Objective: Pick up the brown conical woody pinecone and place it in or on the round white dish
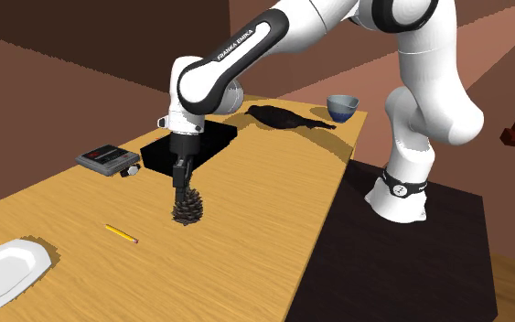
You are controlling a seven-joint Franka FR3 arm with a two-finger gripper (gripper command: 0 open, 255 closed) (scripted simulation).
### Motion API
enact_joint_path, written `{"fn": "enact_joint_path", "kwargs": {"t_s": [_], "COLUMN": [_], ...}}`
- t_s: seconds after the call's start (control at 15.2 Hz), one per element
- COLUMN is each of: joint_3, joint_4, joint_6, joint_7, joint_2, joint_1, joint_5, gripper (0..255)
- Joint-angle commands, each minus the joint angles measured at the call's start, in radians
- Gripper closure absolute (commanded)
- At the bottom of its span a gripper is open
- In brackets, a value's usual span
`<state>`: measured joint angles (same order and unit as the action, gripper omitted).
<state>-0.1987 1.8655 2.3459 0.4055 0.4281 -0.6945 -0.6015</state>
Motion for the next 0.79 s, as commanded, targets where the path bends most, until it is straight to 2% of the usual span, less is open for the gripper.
{"fn": "enact_joint_path", "kwargs": {"t_s": [0.0,0.07,0.13,0.46,0.73], "joint_3": [-0.001,-0.001,-0.001,-0.001,-0.03], "joint_4": [0.001,0.001,-0.002,0.001,0.002], "joint_6": [-0.001,-0.001,-0.002,-0.001,-0.083], "joint_7": [0.0,0.0,0.0,0.0,-0.028], "joint_2": [0.003,0.003,0.003,0.003,-0.082], "joint_1": [-0.001,-0.001,-0.001,-0.001,-0.007], "joint_5": [0.001,0.001,0.001,0.001,0.049], "gripper": [255,255,0,0,0]}}
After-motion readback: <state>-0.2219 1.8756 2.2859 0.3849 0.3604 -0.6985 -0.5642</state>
